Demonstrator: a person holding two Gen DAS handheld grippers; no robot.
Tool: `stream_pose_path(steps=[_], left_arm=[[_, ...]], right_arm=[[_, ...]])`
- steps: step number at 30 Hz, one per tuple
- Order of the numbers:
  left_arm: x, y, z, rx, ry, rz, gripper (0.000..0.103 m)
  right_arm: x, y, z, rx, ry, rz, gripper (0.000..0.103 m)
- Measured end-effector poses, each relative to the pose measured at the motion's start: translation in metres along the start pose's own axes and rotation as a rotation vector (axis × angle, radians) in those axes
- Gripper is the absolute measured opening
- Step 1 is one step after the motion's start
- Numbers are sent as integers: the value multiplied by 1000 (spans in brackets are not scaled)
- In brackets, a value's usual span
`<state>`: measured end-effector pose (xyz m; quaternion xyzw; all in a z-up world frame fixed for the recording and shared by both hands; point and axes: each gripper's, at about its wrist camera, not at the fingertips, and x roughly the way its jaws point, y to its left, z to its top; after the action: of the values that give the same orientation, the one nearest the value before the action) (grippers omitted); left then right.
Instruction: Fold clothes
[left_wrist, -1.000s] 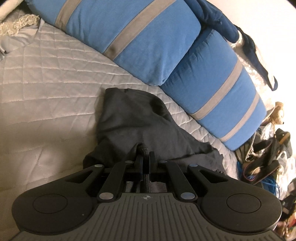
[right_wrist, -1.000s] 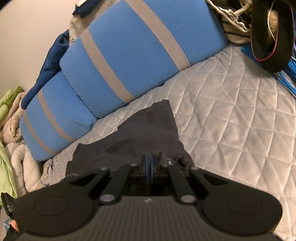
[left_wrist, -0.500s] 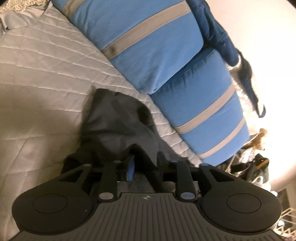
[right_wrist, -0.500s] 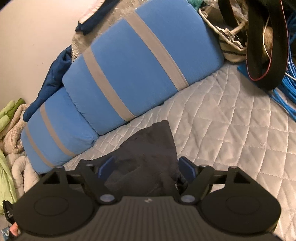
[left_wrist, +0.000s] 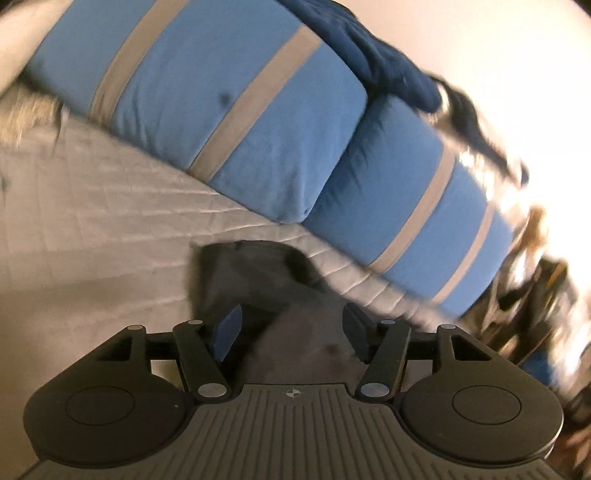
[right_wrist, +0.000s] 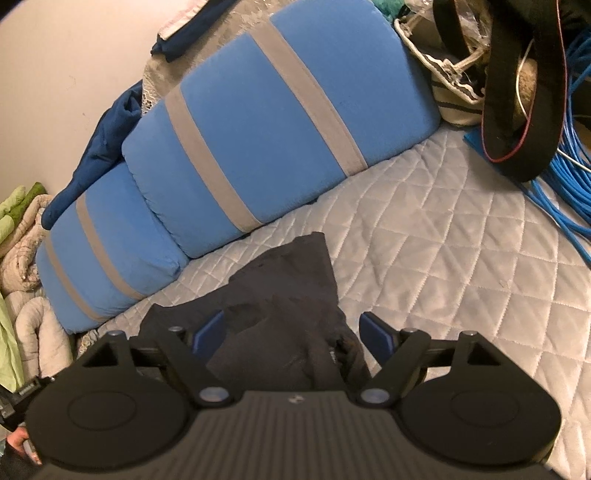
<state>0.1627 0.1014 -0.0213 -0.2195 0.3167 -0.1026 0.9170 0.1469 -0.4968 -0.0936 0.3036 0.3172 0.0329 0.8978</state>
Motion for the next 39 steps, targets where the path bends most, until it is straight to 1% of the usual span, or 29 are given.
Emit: stream_pose_path(steps=[2,3,10,14,16,18,19,20,21,23,26,28,32,34,36,39], left_arm=[[7,-1,-2,85,30,9,59],[11,0,-3,111,42,3,59],[41,12,-2,220,117,-84,59],[60,17,1,203,160,-127,57],[68,19,1,194,181,-143,48],[76,19,0,187,207,-151,32],[79,19,-1,185,216,-154,27],[79,18,-1,183,218,-156,16],[79,17,-2,182,217,-157,10],[76,15,-2,184,200,-157,6],[71,14,0,158,178,-128,6],[68,12,2,150,172,-97,6],[63,4,2,173,152,-49,6],[63,0,2,192,152,-19,6],[63,-1,2,207,155,11,6],[61,-1,2,210,152,31,6]], right_arm=[[0,-2,-1,-4,5,-7,88],[0,-4,-2,-7,8,-13,88],[3,-10,-6,-24,28,-34,88],[5,-12,-6,-41,34,-51,88],[6,-13,-7,-45,37,-56,88],[9,-14,-6,-48,40,-61,88],[10,-15,-6,-49,41,-64,88],[11,-15,-6,-51,43,-66,88],[12,-16,-6,-54,44,-68,88],[16,-15,-6,-69,47,-72,88],[21,-14,-6,-92,51,-77,88],[26,-13,-7,-112,54,-72,88],[39,-12,-7,-170,61,-65,88],[45,-9,-6,-227,62,-64,87],[51,-3,-6,-311,56,-54,87],[60,8,-7,-456,62,-15,86]])
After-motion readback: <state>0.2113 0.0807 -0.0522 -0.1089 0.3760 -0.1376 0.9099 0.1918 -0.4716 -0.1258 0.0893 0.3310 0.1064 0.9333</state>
